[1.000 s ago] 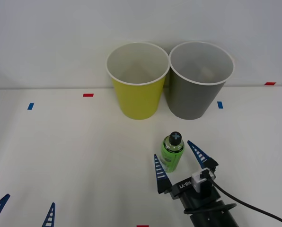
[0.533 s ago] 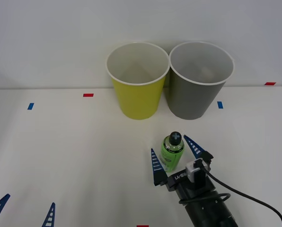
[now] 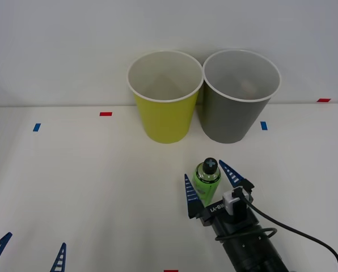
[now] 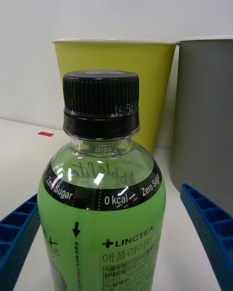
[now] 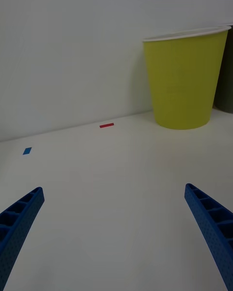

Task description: Put cans in the gray bin and PET bottles in the light green bin.

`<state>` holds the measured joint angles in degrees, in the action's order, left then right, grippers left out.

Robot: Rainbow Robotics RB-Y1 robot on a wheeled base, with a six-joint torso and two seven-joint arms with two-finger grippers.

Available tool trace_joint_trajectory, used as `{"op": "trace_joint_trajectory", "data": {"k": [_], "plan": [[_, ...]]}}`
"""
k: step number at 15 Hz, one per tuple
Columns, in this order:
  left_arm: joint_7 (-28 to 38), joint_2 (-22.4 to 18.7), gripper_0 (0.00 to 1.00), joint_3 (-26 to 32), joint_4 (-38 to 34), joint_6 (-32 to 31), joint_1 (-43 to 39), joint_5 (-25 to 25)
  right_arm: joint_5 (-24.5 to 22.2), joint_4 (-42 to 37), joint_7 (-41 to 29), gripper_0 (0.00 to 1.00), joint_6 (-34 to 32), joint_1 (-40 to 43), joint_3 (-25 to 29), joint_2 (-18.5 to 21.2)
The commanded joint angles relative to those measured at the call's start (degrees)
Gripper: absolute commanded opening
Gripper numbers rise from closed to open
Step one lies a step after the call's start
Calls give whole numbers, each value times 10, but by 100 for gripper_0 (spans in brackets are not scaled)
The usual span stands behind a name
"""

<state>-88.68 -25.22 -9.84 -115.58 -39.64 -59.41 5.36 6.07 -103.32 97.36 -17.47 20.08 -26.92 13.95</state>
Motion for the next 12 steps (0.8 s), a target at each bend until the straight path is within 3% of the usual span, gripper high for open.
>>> {"op": "trace_joint_trajectory", "data": {"k": [1, 2, 4, 11, 12], "plan": [[0, 0, 100, 0, 0, 0, 0, 0, 5, 0, -1, 27, 0, 0, 0, 6], [0, 0, 100, 0, 0, 0, 0, 0, 7, 0, -1, 10, 0, 0, 0, 6], [0, 0, 100, 0, 0, 0, 0, 0, 8, 0, -1, 0, 0, 0, -2, 6], [0, 0, 100, 0, 0, 0, 0, 0, 19, -10, -4, 0, 1, -6, 2, 6], [0, 0, 100, 0, 0, 0, 0, 0, 23, -29, -5, 0, 24, -7, 4, 13]]}}
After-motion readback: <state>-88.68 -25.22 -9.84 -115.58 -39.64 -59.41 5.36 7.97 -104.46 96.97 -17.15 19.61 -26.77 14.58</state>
